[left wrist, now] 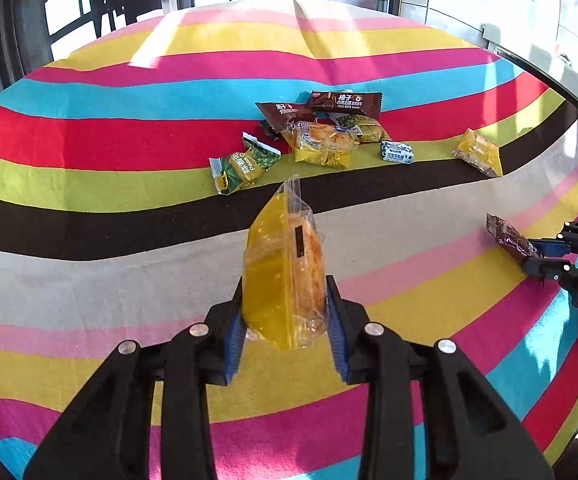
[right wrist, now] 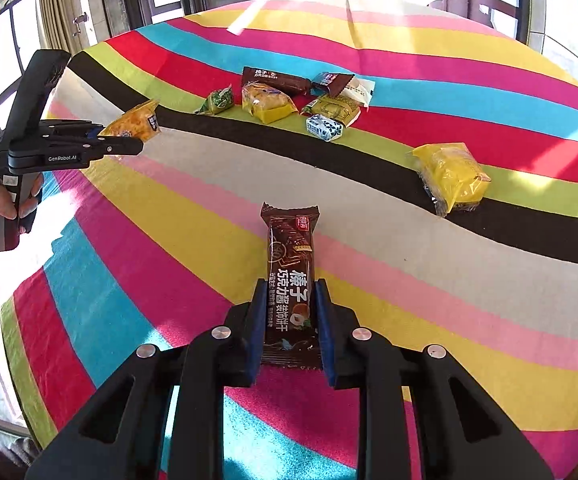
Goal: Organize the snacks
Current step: 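Grasp a yellow bread bag with the left tool while the right tool grasps a brown chocolate bar, then carry the bread bag and chocolate bar into the white box and release, then return both tools over the table toward the remaining snacks, then grasp a yellow bread bag with the right tool while the left tool grasps a bread bag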
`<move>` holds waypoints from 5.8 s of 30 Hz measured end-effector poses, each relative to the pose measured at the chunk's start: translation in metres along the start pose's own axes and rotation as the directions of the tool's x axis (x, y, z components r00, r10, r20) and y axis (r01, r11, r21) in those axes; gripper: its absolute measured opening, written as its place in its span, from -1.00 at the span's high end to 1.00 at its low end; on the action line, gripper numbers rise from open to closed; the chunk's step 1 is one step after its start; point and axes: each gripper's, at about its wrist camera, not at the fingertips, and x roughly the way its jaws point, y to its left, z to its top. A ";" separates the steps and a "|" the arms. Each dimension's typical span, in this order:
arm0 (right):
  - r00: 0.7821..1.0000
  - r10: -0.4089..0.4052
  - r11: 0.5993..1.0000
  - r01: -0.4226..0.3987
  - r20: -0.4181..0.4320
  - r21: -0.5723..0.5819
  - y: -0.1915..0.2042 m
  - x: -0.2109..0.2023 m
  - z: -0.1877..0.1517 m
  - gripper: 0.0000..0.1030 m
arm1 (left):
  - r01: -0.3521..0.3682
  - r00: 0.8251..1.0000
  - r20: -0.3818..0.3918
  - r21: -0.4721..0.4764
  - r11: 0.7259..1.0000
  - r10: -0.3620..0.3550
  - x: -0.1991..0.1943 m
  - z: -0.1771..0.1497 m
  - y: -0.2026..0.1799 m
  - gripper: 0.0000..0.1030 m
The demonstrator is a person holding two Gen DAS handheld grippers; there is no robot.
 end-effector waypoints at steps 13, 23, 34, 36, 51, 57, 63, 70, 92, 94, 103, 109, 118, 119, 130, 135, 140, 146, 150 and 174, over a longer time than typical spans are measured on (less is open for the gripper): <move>0.998 0.046 0.998 -0.047 0.041 0.043 0.041 -0.037 -0.027 0.53 | 0.035 0.998 0.060 -0.035 0.999 -0.033 -0.060 -0.056 -0.034 0.30; 0.993 0.109 0.994 -0.110 0.045 0.012 0.083 -0.044 -0.035 0.53 | 0.020 0.996 0.084 -0.067 0.998 -0.015 -0.095 -0.104 -0.040 0.29; 0.980 0.201 0.976 -0.200 0.002 -0.091 0.149 -0.030 -0.036 0.53 | -0.095 0.994 0.038 -0.130 0.987 0.101 -0.120 -0.164 -0.030 0.29; 0.976 0.217 0.970 -0.216 -0.005 -0.115 0.163 -0.028 -0.035 0.53 | -0.106 0.993 0.040 -0.151 0.983 0.113 -0.125 -0.173 -0.025 0.29; 0.923 0.370 0.852 -0.382 -0.104 -0.358 0.280 -0.023 -0.035 0.53 | -0.212 0.970 0.037 -0.337 0.917 0.238 -0.200 -0.255 0.004 0.29; 0.885 0.415 0.745 -0.465 -0.213 -0.478 0.345 -0.017 -0.061 0.53 | -0.293 0.950 -0.040 -0.451 0.843 0.309 -0.229 -0.310 0.024 0.29; 0.863 0.379 0.634 -0.505 -0.334 -0.586 0.404 0.006 -0.098 0.53 | -0.358 0.931 -0.147 -0.555 0.751 0.335 -0.232 -0.366 0.052 0.29; 0.793 0.369 0.523 -0.608 -0.485 -0.597 0.446 0.030 -0.134 0.53 | -0.462 0.886 -0.328 -0.572 0.678 0.328 -0.215 -0.419 0.073 0.28; 0.907 0.420 0.849 -0.389 0.010 -0.357 0.185 -0.080 -0.059 -0.30 | -0.274 0.908 0.080 -0.628 0.728 0.411 -0.210 -0.230 0.038 -0.95; 0.939 0.335 0.920 -0.308 0.079 -0.244 0.140 -0.088 -0.056 -0.42 | -0.193 0.942 0.115 -0.584 0.788 0.316 -0.184 -0.192 0.021 -0.95; 0.991 -0.084 0.981 0.063 0.105 0.183 -0.029 -0.077 -0.055 -0.48 | 0.026 0.988 0.150 -0.400 0.916 0.038 -0.052 -0.057 -0.062 -0.95; 0.986 -0.155 0.959 0.134 0.065 0.250 -0.087 -0.056 -0.043 -0.56 | -0.018 0.994 0.101 -0.291 0.957 0.049 0.005 -0.012 -0.095 -0.95; 0.994 -0.109 0.955 0.095 0.032 0.282 -0.123 0.002 0.024 -0.66 | 0.010 1.000 0.022 -0.268 0.964 -0.004 0.026 -0.009 -0.095 -0.95; 0.994 -0.102 0.953 0.091 0.023 0.290 -0.126 0.010 0.031 -0.66 | 0.022 1.000 0.011 -0.286 0.958 -0.020 0.028 -0.010 -0.092 -0.95; 0.990 -0.138 0.964 0.144 -0.041 0.224 -0.120 0.058 0.077 -0.66 | 0.023 1.000 0.013 -0.283 0.959 -0.021 0.028 -0.010 -0.092 -0.96; 0.987 -0.163 0.973 0.161 -0.004 0.166 -0.108 0.054 0.074 0.11 | 0.048 0.999 0.024 -0.296 0.954 -0.043 0.027 -0.010 -0.087 -0.96; 0.991 -0.126 0.970 0.113 0.044 0.214 -0.111 0.043 0.068 0.11 | 0.121 0.993 0.041 -0.424 0.897 -0.114 0.029 -0.003 -0.066 -0.96; 0.994 -0.109 0.964 0.100 0.025 0.246 -0.118 0.048 0.069 0.11 | 0.033 0.999 0.033 -0.476 0.879 -0.020 0.063 0.055 -0.048 -0.96; 0.996 -0.081 0.960 0.072 0.022 0.272 -0.124 0.051 0.068 0.11 | -0.039 0.999 -0.026 -0.530 0.847 0.030 0.101 0.093 -0.034 -0.96; 0.998 -0.028 0.950 0.011 0.050 0.311 -0.133 0.051 0.067 0.10 | -0.065 0.997 0.028 -0.280 0.958 0.076 0.044 0.038 -0.073 -0.10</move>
